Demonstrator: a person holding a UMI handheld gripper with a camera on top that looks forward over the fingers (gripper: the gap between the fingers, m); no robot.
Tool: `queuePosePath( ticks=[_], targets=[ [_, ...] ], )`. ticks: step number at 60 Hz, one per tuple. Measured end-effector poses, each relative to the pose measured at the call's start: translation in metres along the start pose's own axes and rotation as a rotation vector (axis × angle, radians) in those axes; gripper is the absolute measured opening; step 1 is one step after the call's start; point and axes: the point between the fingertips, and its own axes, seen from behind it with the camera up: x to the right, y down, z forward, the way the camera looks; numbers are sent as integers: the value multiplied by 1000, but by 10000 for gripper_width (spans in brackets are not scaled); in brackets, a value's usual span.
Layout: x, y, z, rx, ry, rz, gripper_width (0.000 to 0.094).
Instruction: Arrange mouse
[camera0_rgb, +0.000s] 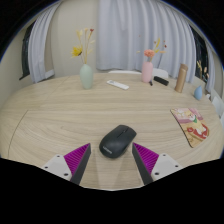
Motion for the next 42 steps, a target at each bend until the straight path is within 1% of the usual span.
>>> queuePosePath(
  ticks=[10,19,22,24,26,29,31,32,35,38,42],
  targets=[
    [0,-13,29,0,5,8,864],
    [-11,-25,44,3,-26,-3,866],
    [-15,-28,47,4,-35,-17,850],
    [-17,-29,49,6,-40,-27,818],
    [-20,-30,50,6,-48,-33,752],
    [-19,-32,52,10,-48,-44,624],
    [-19,-33,53,10,-46,-48,500],
    [-19,-33,53,11,-47,-46,478],
    [-18,-32,53,6,-40,-49,460],
    [-18,-33,53,2,-38,-56,419],
    [-21,-31,50,-19,-55,-41,382]
  ],
)
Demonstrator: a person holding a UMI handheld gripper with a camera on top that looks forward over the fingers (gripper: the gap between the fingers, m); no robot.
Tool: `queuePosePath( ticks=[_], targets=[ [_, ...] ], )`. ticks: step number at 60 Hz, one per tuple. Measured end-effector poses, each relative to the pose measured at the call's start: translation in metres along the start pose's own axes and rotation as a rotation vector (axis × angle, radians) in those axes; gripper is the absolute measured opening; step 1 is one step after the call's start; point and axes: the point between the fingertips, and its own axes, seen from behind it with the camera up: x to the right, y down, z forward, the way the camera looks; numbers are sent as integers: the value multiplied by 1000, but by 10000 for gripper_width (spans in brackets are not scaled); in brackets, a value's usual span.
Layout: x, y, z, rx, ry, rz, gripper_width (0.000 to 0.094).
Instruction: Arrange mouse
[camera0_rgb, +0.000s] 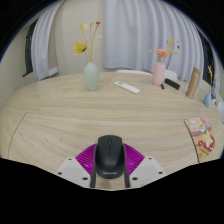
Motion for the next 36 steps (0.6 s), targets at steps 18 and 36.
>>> queuePosePath(
  ticks=[18,36],
  targets=[
    [52,-77,-79,55,-7,80,375],
    [296,-144,-104,160,229,88,376]
  ],
)
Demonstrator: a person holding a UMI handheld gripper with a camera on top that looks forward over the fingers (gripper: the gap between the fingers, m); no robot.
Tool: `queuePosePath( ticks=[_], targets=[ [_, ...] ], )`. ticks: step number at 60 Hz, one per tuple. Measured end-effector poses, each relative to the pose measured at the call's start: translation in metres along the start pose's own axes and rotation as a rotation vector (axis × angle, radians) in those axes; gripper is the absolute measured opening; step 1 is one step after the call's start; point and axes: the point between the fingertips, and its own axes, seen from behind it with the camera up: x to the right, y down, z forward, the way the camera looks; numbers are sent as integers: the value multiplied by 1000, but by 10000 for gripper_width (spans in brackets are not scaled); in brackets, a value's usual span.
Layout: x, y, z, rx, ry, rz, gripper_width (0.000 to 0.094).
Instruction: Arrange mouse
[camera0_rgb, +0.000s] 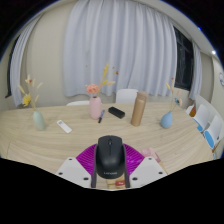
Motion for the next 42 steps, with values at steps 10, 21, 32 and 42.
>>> queuePosePath(
  ticks=[10,21,32,42],
  targets=[
    [86,65,55,-104,34,-7,377],
    [110,142,85,-212,-34,-23,377],
    [108,161,88,-226,-108,-20,447],
    [117,140,76,-213,-94,-25,851]
  ],
)
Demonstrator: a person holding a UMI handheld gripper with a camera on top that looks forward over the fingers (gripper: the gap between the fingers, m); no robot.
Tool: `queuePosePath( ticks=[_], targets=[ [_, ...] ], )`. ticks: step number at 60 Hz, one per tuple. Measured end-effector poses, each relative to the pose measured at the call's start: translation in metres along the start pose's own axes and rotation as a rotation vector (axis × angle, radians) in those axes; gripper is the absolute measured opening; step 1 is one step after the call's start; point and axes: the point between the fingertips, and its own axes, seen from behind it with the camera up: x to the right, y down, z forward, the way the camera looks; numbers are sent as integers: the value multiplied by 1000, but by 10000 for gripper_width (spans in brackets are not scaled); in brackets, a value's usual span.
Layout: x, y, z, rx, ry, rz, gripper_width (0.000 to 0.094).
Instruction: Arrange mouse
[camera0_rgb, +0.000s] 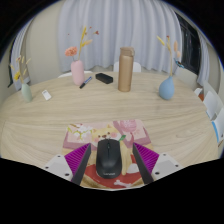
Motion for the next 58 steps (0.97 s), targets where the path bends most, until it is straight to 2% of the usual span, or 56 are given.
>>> queuePosePath(
  ticks=[12,28,37,45,58],
  targets=[
    [-41,-27,-85,7,-69,-58,852],
    [-112,-7,-189,-19,-90,-140,851],
    [-150,6,-213,-10,-119,-168,858],
    [-175,23,-222,-39,-125,-148,857],
    [-198,28,-229,-34,-88,-122,856]
  ],
)
